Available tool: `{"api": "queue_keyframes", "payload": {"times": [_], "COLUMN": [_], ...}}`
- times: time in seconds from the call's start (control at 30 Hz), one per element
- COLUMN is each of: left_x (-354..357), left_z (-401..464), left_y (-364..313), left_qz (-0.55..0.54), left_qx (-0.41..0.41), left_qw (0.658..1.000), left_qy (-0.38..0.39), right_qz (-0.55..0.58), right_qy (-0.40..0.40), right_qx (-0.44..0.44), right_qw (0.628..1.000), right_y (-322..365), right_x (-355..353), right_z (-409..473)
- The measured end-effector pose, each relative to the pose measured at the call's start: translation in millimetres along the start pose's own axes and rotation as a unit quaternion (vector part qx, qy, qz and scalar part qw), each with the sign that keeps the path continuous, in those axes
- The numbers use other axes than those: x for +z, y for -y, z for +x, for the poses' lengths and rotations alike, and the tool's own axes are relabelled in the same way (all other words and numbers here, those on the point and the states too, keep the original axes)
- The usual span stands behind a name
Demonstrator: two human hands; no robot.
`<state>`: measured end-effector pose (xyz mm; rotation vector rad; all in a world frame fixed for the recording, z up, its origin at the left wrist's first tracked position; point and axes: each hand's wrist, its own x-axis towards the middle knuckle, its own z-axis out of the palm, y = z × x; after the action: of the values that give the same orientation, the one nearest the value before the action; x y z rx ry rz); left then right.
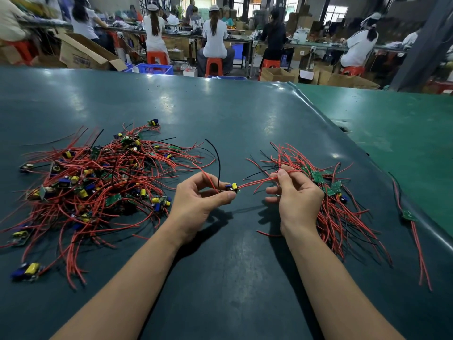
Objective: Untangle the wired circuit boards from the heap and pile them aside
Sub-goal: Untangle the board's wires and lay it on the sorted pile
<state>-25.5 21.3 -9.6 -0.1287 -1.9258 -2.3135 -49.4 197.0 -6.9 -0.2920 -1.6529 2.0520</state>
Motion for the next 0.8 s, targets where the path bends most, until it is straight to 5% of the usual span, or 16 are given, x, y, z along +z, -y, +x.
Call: {"api": "queue_keyframes", "payload": {"times": [0.27,0.6,0.8], "left_x": [-1.7,-1.1,-0.8], "left_z": [2.9,9.4,3.3], "left_y": [2.9,-8.1,-17.1], "left_qz": [-0.019,-0.205,-0.231], "left_qx": [0.007,-0.009,-0.089], "left_qw": [1.000,0.974,0.969], "left_qy": [-0.015,-0.092,-0.006], "right_qz": [-0.019,0.033,0.021], "right_qy": [-0.014,-0.048,0.147], "right_qx": [0.013,-0.037,0.084], "right_qw": [1.000,0.998,0.985], "right_y": [-3.6,7.3,12.0], "right_x": [0.0,-3.2,6.3], "right_z": [0.9,2.2,-15.7]}}
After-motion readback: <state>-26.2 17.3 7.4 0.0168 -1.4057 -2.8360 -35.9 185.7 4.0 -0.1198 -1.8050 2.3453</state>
